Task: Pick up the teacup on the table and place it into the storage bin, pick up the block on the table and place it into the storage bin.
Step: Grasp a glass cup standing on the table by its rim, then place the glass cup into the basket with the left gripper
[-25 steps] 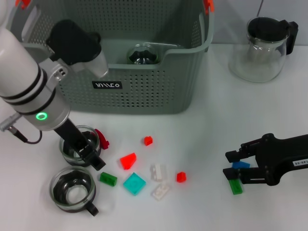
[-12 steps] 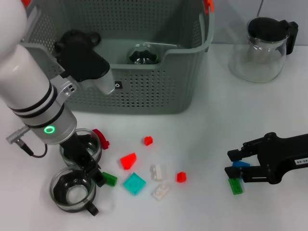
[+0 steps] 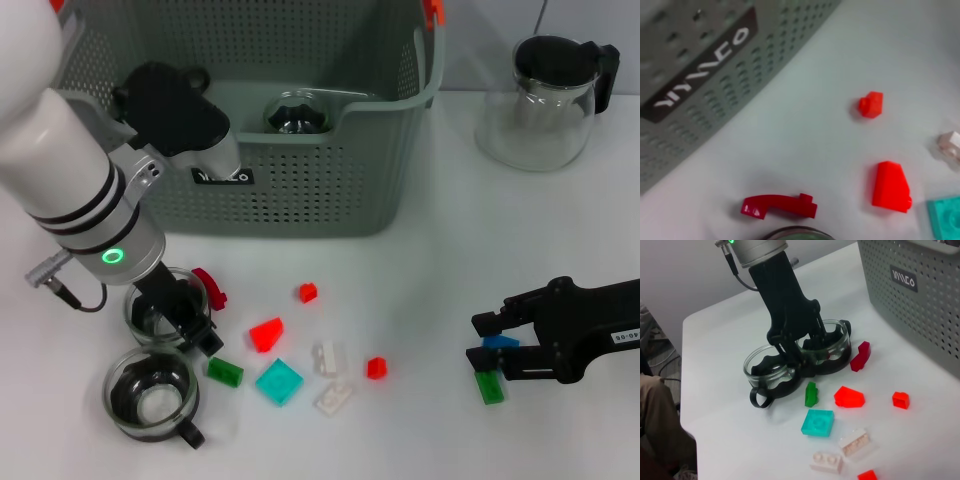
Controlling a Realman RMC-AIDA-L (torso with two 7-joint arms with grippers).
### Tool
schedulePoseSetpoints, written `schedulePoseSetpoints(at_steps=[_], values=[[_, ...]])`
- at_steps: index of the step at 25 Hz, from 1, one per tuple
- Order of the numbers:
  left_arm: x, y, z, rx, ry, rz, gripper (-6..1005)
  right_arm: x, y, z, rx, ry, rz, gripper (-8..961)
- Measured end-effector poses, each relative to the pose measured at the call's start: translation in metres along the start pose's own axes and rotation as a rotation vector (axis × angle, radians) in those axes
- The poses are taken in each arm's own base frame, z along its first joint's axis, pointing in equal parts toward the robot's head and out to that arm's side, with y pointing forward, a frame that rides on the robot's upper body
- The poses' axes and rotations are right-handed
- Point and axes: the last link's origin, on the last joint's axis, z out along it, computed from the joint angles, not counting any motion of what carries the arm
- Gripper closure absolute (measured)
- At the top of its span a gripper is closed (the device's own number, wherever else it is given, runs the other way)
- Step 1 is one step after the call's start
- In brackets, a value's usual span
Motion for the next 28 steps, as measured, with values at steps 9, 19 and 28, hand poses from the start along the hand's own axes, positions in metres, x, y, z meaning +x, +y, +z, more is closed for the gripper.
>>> schedulePoseSetpoints(at_steps=[9,19,28], values=[[0.003,-0.003,0.000,0.030,-0.005,-0.029,660,0.000,0.000,0.000,-0.004,0.001,0.001,490],[0.002,-0.003,-0.006,0.029,0.001,-0.033,956,0.001,0.001,-0.001,-0.005,0.002,0.003,490],[-0.026,0.001,-0.069,-0.430,0.250,0.046,956,0.001,0.001,-0.002,-0.004,-0.005,0.006,490]])
